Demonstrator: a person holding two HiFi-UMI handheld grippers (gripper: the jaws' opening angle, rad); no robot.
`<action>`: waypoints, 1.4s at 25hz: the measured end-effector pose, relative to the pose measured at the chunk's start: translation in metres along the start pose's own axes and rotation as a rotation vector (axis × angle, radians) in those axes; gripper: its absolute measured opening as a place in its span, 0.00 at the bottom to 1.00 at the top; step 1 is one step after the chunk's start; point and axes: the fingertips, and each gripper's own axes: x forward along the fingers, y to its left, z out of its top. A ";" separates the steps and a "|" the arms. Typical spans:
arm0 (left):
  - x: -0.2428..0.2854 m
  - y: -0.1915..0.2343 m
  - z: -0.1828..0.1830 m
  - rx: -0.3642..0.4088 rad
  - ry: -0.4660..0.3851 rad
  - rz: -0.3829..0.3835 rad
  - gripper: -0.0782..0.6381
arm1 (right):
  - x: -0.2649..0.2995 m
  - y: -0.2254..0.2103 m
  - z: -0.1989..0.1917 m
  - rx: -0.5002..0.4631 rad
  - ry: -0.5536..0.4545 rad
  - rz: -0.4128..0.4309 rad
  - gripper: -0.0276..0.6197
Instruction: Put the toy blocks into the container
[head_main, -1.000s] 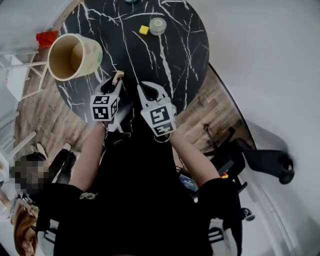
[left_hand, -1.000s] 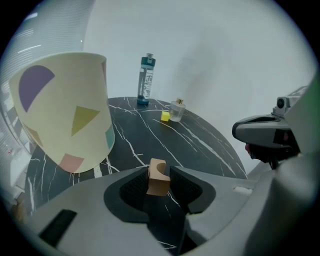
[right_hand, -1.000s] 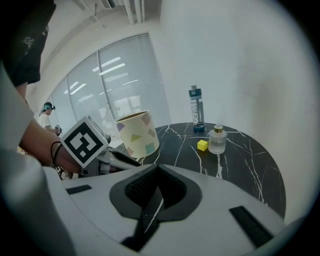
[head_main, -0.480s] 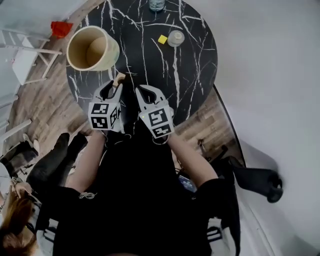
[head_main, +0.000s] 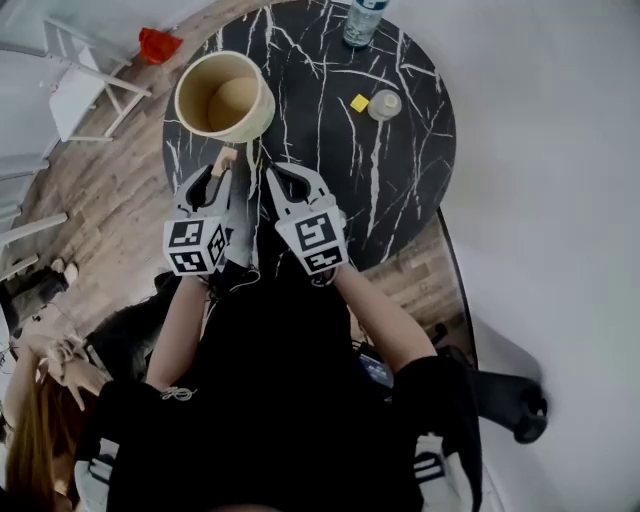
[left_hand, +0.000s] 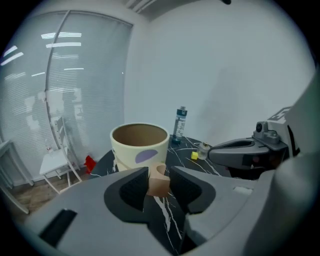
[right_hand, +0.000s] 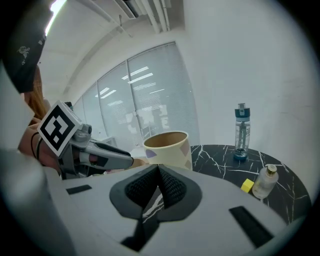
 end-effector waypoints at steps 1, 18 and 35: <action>-0.006 0.007 0.009 0.001 -0.020 0.016 0.29 | 0.002 0.002 0.006 -0.005 -0.010 0.008 0.04; 0.001 0.038 0.117 0.077 -0.183 -0.008 0.29 | 0.011 -0.016 0.070 -0.021 -0.099 -0.103 0.04; 0.041 0.025 0.113 0.142 -0.092 -0.096 0.30 | -0.009 -0.040 0.059 0.038 -0.086 -0.230 0.04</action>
